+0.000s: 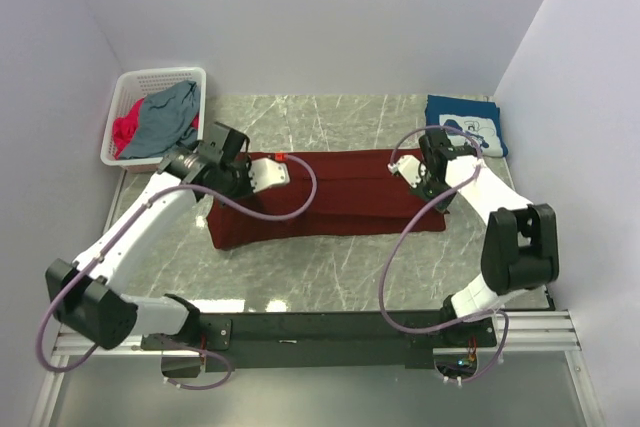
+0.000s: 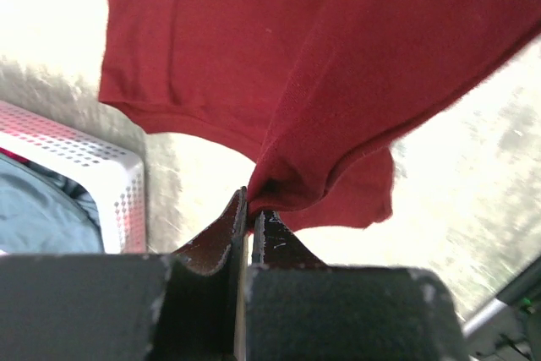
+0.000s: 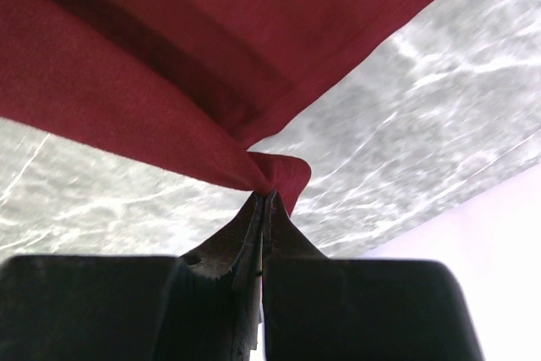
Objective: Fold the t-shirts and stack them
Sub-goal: Fold the tshirt
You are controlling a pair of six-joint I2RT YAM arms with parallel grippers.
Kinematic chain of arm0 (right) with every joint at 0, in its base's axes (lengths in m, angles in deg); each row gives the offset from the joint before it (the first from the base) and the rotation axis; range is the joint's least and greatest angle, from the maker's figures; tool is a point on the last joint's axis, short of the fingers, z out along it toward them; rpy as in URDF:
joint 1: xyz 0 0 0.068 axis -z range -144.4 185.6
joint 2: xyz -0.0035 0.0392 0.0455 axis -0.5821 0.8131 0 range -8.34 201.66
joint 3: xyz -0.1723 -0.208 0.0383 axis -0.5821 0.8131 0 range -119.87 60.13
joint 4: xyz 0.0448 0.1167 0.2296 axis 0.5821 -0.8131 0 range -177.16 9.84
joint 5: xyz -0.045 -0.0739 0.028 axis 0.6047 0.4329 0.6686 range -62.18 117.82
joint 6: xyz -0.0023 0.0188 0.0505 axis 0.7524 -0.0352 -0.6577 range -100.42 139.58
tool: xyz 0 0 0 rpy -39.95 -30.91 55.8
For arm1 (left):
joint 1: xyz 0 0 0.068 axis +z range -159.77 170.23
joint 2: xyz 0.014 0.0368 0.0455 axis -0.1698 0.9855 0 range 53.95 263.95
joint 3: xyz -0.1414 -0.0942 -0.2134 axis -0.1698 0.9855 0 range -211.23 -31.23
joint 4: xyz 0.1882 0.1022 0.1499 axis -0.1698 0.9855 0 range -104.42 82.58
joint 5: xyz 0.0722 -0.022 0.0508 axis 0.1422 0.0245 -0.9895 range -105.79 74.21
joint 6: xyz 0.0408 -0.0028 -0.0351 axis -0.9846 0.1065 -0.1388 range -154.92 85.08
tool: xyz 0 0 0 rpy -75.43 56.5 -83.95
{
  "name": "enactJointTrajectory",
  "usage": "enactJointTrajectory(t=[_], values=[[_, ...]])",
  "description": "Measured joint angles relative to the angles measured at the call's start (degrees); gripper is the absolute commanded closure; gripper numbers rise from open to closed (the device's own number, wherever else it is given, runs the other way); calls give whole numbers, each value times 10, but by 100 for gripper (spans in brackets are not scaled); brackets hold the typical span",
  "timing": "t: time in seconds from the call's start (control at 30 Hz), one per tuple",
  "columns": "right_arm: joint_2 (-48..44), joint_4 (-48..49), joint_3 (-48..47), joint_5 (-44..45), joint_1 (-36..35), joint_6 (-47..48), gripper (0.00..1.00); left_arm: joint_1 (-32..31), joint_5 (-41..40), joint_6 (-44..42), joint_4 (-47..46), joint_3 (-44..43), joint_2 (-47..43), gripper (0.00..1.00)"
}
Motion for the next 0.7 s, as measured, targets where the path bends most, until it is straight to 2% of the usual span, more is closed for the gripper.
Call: enactJointTrajectory(t=[0.3, 0.7], values=[[89, -2, -87, 0, 8, 4, 100, 47, 16, -33, -43, -42, 83, 100], [160, 0, -150, 4, 10, 6, 99, 73, 26, -44, -84, -42, 127, 100]])
